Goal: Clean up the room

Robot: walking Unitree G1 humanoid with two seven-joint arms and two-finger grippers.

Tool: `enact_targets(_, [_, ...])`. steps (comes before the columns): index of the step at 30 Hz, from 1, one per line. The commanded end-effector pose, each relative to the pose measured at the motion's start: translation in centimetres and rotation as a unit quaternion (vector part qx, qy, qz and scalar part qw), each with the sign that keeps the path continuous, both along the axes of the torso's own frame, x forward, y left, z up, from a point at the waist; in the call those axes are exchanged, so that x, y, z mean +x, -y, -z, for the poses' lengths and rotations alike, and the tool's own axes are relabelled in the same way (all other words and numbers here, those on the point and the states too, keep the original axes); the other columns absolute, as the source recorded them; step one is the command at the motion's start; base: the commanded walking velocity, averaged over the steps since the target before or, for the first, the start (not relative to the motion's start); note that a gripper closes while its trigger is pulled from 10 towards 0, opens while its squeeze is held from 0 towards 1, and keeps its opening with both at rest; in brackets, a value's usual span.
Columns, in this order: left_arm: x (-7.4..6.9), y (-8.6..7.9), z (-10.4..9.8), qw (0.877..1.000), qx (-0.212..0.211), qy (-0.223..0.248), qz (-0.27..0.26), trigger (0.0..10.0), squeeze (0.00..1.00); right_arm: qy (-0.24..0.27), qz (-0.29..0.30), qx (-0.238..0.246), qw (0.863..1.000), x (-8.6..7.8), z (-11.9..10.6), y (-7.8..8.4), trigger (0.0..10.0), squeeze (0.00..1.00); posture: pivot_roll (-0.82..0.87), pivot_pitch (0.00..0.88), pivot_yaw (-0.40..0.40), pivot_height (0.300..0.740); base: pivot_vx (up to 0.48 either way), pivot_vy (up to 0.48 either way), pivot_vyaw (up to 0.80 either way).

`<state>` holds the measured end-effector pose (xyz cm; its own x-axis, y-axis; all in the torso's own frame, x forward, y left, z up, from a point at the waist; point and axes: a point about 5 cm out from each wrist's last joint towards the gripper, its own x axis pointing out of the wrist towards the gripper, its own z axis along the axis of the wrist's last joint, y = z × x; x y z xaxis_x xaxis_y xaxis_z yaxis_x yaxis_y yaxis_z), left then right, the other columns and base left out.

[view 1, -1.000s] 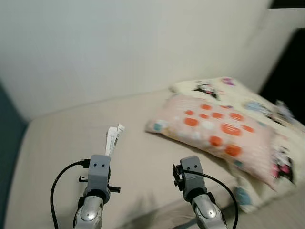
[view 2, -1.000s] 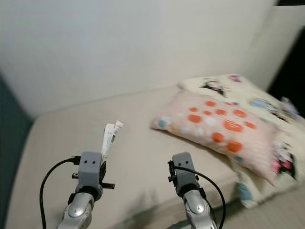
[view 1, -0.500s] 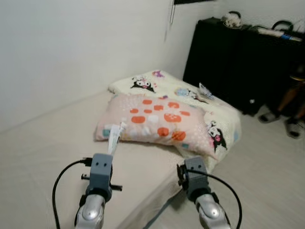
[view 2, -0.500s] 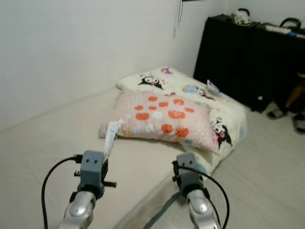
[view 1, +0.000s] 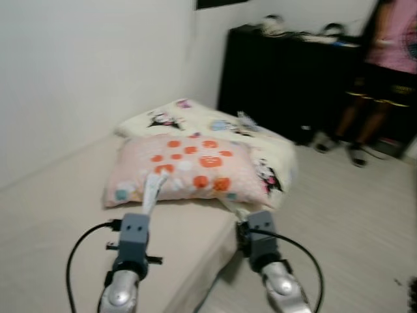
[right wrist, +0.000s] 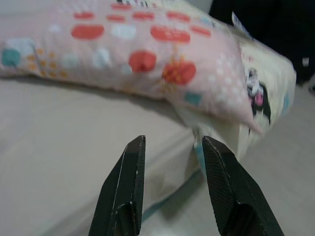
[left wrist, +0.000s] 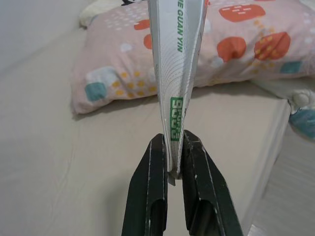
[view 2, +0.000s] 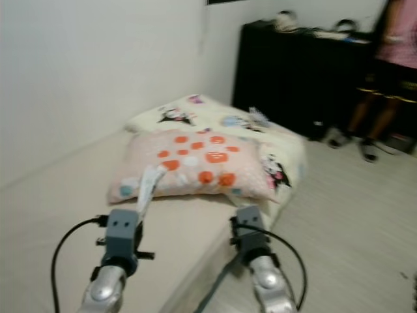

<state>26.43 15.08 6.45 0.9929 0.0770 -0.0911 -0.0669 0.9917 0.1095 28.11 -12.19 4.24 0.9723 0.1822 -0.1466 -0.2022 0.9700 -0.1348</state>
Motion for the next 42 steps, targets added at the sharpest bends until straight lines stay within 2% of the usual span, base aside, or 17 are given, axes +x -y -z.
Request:
enact_targets(1, [-0.04, 0.14, 0.1, 1.0, 0.005, -0.004, 0.002, 10.0, 0.0, -0.006, 0.008, -0.002, 1.0, -0.01, 0.16, 0.5, 10.0, 0.0, -0.02, 0.089, -0.019, 0.74, 0.0, 0.0, -0.8])
enact_targets(42, [0.08, 0.27, 0.14, 1.0, 0.005, -0.006, 0.007, 10.0, 0.0, -0.005, 0.021, -0.001, 1.0, 0.03, 0.12, 0.82, 10.0, 0.0, -0.02, 0.089, -0.007, 0.74, 0.0, 0.0, -0.8])
